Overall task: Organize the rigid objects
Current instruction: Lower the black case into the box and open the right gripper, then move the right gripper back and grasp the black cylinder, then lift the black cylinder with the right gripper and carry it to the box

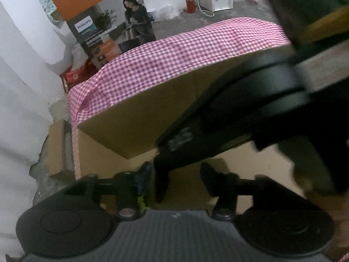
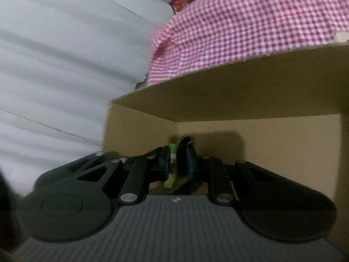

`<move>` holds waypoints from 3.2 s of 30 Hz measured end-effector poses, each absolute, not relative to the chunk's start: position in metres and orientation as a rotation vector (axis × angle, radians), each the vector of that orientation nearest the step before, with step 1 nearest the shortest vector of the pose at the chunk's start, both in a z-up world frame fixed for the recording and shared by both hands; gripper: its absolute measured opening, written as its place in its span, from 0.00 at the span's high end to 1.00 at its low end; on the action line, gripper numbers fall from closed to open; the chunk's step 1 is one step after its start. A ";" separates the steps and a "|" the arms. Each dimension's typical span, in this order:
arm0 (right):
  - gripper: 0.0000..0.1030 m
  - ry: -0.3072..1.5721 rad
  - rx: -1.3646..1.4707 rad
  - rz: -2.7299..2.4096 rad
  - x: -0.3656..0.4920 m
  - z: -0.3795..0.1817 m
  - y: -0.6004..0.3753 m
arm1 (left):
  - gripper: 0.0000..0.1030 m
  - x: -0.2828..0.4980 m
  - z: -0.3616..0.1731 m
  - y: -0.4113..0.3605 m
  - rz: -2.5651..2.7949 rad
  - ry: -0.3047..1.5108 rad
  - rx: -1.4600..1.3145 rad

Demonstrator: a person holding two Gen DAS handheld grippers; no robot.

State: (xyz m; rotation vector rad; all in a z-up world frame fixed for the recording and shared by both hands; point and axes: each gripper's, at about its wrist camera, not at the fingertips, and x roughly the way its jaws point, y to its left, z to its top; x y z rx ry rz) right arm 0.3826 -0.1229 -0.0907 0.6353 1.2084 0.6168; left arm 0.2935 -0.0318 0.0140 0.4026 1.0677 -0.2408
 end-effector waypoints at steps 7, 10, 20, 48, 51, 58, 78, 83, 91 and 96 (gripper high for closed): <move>0.81 1.227 0.647 0.562 0.390 -0.103 -0.127 | 0.38 0.286 0.025 -0.032 -0.246 1.026 0.405; 0.74 1.204 0.657 0.557 0.387 -0.096 -0.135 | 0.35 0.277 0.037 -0.031 -0.262 0.988 0.400; 0.69 1.043 0.656 0.575 0.329 -0.032 -0.182 | 0.22 0.221 0.100 -0.024 -0.324 0.833 0.357; 0.63 0.904 0.430 0.299 0.078 -0.110 -0.265 | 0.55 0.028 -0.042 -0.121 -0.611 0.740 0.426; 0.65 0.920 0.389 0.290 0.088 -0.118 -0.253 | 0.68 0.030 -0.052 -0.123 -0.618 0.762 0.417; 0.76 0.954 0.318 0.294 0.098 -0.130 -0.237 | 0.73 0.031 -0.061 -0.127 -0.643 0.795 0.383; 0.79 0.995 0.623 0.271 0.057 -0.143 -0.287 | 0.59 0.036 -0.071 -0.150 -0.713 0.861 0.350; 0.78 1.015 0.627 0.288 0.056 -0.141 -0.295 | 0.60 0.037 -0.071 -0.150 -0.710 0.860 0.358; 0.78 1.003 0.663 0.314 0.061 -0.144 -0.299 | 0.69 0.045 -0.070 -0.152 -0.688 0.878 0.350; 0.77 0.985 0.706 0.330 0.058 -0.147 -0.303 | 0.73 0.048 -0.070 -0.149 -0.680 0.880 0.331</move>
